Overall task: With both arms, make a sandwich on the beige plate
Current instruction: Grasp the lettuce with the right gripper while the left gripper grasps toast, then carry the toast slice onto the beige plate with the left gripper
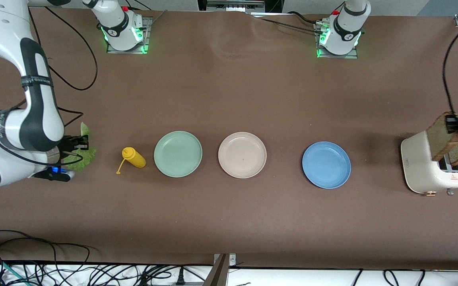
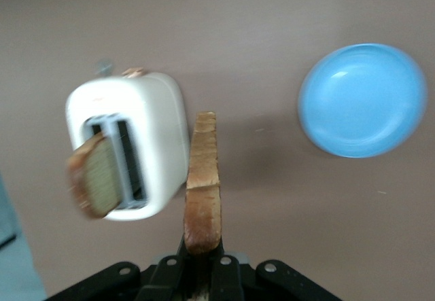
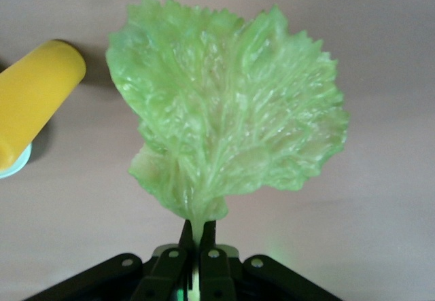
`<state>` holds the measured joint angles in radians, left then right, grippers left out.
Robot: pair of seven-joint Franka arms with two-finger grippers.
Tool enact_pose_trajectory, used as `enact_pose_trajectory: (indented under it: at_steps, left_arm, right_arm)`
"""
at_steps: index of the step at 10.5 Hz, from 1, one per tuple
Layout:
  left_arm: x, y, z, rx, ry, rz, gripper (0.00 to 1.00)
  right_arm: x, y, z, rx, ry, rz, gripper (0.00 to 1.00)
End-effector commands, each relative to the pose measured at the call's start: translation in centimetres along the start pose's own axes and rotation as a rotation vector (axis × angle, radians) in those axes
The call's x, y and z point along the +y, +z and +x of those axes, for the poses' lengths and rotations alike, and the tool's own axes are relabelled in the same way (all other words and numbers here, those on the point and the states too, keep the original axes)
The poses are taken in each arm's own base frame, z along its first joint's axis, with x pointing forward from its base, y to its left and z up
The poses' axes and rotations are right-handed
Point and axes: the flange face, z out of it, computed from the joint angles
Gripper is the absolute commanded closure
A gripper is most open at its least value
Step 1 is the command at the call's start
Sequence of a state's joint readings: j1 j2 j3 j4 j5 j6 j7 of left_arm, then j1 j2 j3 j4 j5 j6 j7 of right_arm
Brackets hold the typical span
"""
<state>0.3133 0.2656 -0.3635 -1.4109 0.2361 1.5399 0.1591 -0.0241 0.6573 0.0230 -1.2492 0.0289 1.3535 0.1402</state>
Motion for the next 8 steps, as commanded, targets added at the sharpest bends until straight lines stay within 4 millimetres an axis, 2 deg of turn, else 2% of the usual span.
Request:
enact_pose_trajectory:
  at_steps: [1,2,3,4,6,8]
  left_arm:
    - [8.5,0.8,2.5,-0.019,0.148,-0.062,1.0]
    - [12.2,2.1,3.5,-0.033,0.192,-0.179,1.0]
    - [17.6,2.9,4.5,-0.05,0.239,-0.295,1.0]
    - [21.3,4.0,5.1,-0.08,0.248,-0.337,1.0]
    - [28.7,6.7,5.9,-0.125,0.313,-0.417,1.0]
    - [32.9,8.9,7.7,-0.071,0.317,-0.524,1.0]
  right_arm:
    - [0.9,-3.2,-3.0,0.014,0.001,-0.032,1.0]
    - [1.0,-3.4,-3.5,-0.003,0.007,-0.035,1.0]
    - [0.8,-3.7,-4.1,-0.017,0.008,-0.038,1.0]
    - [0.4,-5.0,-5.1,0.0,0.012,-0.04,1.0]
    - [-0.4,-5.9,-5.4,0.024,0.003,-0.037,1.0]
    - [-0.5,-6.0,-5.3,0.033,0.004,-0.035,1.0]
